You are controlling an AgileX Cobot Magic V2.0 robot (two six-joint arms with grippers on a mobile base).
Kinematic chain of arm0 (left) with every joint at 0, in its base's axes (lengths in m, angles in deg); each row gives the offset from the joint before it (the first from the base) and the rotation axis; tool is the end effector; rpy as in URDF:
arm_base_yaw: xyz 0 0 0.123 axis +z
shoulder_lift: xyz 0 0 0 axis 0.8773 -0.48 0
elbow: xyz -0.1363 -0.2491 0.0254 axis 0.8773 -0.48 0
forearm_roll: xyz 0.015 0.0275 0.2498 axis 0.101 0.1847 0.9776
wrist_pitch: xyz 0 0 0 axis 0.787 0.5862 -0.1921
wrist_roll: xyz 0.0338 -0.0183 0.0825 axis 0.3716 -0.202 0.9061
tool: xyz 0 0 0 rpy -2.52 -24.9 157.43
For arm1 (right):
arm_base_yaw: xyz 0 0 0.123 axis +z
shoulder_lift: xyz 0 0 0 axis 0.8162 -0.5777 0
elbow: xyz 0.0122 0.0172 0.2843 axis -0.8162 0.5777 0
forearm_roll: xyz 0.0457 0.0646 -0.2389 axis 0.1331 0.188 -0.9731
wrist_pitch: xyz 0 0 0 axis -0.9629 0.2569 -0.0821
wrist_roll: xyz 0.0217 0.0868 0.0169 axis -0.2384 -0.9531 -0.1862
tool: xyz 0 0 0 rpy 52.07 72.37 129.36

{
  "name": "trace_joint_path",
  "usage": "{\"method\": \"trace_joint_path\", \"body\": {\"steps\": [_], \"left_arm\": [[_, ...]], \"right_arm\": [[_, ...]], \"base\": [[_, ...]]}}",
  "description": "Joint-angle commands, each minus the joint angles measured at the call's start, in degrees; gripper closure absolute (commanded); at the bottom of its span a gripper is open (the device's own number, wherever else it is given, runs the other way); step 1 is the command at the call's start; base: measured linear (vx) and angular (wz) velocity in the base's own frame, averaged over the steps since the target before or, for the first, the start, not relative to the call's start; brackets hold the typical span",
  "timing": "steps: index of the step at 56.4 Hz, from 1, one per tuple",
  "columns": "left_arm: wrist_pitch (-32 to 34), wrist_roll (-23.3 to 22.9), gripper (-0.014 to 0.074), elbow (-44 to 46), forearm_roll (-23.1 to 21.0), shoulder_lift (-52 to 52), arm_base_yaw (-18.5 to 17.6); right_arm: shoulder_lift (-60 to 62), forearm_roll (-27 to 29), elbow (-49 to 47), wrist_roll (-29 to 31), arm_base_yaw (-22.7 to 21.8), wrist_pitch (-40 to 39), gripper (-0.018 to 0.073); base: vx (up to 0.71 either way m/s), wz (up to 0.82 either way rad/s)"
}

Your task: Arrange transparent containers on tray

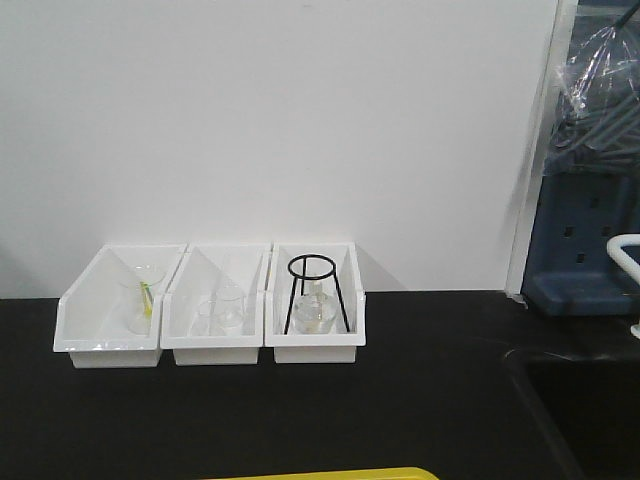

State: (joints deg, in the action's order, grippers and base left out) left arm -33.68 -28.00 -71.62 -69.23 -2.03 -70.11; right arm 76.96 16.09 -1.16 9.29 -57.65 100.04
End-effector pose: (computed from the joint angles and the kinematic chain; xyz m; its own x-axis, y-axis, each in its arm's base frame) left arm 0.0559 -0.0092 0.1957 -0.0291 0.0231 -0.9993 0.1595 0.9870 0.0182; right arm 0.0673 -0.0050 0.2197 -0.1716 0.0943 -0.9806 0.0829 0.9933 0.0810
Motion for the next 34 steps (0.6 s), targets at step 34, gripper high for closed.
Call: {"method": "trace_joint_path", "body": {"steps": [34], "left_arm": [[4.7,-0.3,0.0597,-2.2,-0.1,0.8,0.0]], "right_arm": [[10.3,2.2,8.2,0.6,-0.4,-1.7,0.0572]], "base": [[0.00,0.00]]}}
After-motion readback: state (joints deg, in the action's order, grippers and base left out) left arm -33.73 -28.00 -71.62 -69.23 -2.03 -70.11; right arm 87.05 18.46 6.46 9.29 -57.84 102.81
